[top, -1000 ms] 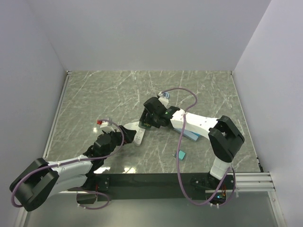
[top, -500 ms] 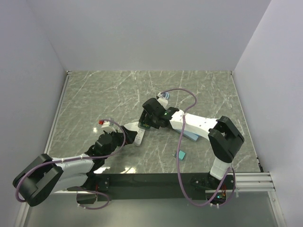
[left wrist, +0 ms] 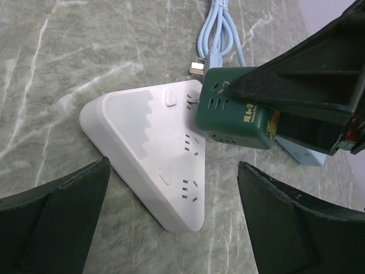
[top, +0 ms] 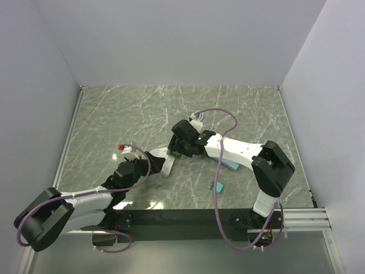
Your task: Insert the plug
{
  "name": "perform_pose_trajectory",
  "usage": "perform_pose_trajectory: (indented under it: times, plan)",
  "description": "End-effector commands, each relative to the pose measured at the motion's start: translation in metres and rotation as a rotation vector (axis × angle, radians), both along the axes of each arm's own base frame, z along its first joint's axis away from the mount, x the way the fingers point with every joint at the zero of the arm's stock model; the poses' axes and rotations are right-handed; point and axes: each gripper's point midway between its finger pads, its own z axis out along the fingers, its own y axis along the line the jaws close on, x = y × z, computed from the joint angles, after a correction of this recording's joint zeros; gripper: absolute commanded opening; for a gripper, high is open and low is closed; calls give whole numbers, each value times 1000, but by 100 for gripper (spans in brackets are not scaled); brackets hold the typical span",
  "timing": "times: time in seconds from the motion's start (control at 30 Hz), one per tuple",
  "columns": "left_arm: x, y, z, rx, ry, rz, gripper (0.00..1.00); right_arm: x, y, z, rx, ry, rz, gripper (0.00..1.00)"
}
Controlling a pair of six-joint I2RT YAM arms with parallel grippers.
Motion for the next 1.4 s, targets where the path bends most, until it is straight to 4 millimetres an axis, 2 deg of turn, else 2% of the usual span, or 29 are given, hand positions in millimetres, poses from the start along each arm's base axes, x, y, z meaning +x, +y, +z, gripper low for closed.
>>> perform_pose_trajectory:
  times: [0.0,0.23,0.83,1.37]
  plan:
    - [3,-2,16,-38,-42,2,99,-16,-12,-2,-62,31,29,0]
    - [3,-2,16,-37,-43,1,100,-9,-9,3,-63,29,63,0]
    - [4,2,11,-11,-37,17,99,17,-20,-6,-89,59,79,0]
    - [20,-1,3,39,-38,34,99,31,-20,-8,-174,43,97,0]
